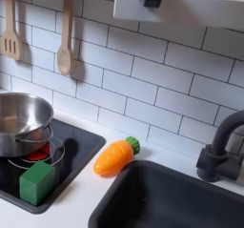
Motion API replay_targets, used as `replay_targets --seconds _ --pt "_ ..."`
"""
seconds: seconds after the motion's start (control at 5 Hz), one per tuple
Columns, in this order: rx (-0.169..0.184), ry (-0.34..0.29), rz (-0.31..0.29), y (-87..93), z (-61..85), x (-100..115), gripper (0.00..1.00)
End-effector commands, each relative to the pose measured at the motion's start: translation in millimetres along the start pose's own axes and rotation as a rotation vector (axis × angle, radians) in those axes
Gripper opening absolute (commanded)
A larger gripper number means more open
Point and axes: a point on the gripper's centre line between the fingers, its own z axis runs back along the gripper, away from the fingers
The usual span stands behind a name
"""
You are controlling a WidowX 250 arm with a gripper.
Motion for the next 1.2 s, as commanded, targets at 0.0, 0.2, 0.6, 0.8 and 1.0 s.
replay_targets --seconds 0.0,0.2,0.6,0.8,1.0 --pt "0.011 0.009 -0.006 1.0 -4.9 0 0.00" --pt "0.018 0.017 -0.008 2.2 -6.2 -2 0.00" --pt "0.008 0.038 -0.002 0.6 1.9 -21 0.00" --pt "-0.014 0.061 -0.008 -6.3 8.5 -35 0.00" --pt "-0.030 0.082 -0.019 -13.9 16.4 -48 0.00"
